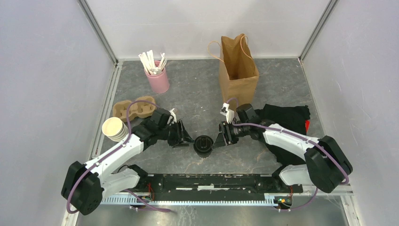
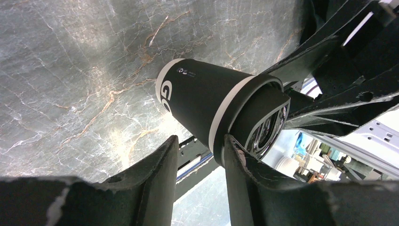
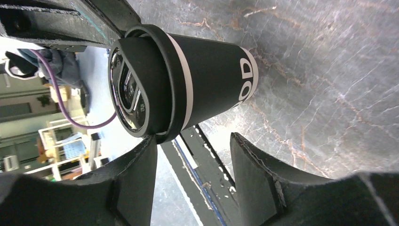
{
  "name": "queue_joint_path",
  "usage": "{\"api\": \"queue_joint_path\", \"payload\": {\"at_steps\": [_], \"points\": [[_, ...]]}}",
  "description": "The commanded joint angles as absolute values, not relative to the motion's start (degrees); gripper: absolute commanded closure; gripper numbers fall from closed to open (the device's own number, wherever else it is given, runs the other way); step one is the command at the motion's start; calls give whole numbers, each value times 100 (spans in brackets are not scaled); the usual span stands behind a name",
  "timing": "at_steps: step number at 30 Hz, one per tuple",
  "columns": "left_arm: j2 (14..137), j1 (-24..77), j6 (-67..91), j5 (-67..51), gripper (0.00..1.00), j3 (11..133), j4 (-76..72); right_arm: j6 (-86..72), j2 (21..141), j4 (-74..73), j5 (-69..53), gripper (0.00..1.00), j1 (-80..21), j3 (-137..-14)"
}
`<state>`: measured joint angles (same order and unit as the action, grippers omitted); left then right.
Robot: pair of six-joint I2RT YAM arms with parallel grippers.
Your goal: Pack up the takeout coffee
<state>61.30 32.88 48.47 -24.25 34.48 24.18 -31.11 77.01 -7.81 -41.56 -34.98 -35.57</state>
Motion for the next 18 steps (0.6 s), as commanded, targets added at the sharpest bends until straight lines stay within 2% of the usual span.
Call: {"api": "queue_joint_path", "payload": {"at_steps": [1,9,14,18], "points": [[6251,3397,4684,-1815,54,2983,3742,-1775,8027,-1843,-452,43,-3494,-3356],[5899,3393,4647,-2575,44,3458,2995,-1652,7469,-1837,-2412,38,-3513,-4024],[5999,3393,4608,-2372,42,4007,3161,-1739,7158,-2226,-2673,33,-3513,-4486],[5885,3393,4573,-2115,42,4266,3288,-1483,6925,-2653,-2689,22,-3599,-4854]]}}
